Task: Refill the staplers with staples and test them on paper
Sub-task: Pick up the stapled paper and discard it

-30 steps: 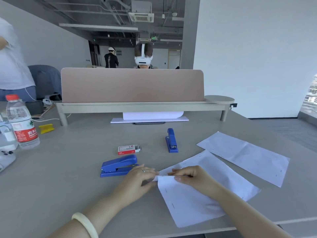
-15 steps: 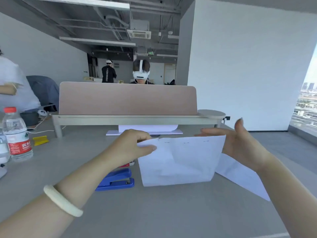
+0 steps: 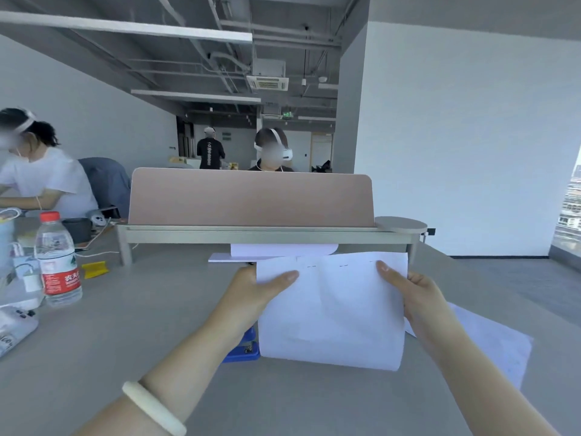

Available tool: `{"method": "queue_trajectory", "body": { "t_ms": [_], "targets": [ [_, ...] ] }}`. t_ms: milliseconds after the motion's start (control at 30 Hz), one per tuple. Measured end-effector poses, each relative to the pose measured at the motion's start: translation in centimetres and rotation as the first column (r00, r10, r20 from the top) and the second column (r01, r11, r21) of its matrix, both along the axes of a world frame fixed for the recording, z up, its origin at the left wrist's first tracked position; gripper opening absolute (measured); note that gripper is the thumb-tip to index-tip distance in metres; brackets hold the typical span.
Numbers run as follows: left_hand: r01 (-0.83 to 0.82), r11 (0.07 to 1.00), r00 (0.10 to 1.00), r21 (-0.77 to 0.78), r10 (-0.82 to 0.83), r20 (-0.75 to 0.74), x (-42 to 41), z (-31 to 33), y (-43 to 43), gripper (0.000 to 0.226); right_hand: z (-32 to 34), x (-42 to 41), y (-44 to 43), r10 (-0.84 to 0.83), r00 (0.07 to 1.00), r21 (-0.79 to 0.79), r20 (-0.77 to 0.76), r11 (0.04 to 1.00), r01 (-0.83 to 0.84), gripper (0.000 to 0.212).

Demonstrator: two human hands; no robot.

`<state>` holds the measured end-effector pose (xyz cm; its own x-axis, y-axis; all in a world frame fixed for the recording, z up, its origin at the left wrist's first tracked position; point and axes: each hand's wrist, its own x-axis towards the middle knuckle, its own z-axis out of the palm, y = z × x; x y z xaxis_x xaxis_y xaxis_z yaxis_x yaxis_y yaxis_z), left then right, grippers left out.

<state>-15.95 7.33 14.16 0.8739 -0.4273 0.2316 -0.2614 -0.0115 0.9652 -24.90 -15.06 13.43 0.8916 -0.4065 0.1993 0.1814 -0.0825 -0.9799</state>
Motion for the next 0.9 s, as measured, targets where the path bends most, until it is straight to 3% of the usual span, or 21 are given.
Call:
{"method": "queue_trajectory", "body": {
  "t_ms": [300, 467, 900],
  "targets": [
    [-0.046, 0.997, 0.996, -0.057, 0.042, -0.072, -0.7, -1.7, -0.1, 0.010, -2.4, -0.8, 0.3, 0.021, 0.999, 0.174, 0.047, 0.984, -0.028, 0.032],
    [-0.065, 0.993, 0.996, -0.096, 0.059, -0.067, -1.3, -2.0, -0.1, 0.007, -2.7, -0.9, 0.4, -0.031, 0.996, 0.199, 0.085, 0.980, 0.014, 0.041],
    [-0.067, 0.984, 0.998, -0.163, 0.063, -0.030, -0.7, -1.5, -0.3, 0.013, -2.1, -0.1, 0.8, -0.050, 0.987, 0.212, 0.154, 0.977, 0.017, 0.025]
  ]
}}
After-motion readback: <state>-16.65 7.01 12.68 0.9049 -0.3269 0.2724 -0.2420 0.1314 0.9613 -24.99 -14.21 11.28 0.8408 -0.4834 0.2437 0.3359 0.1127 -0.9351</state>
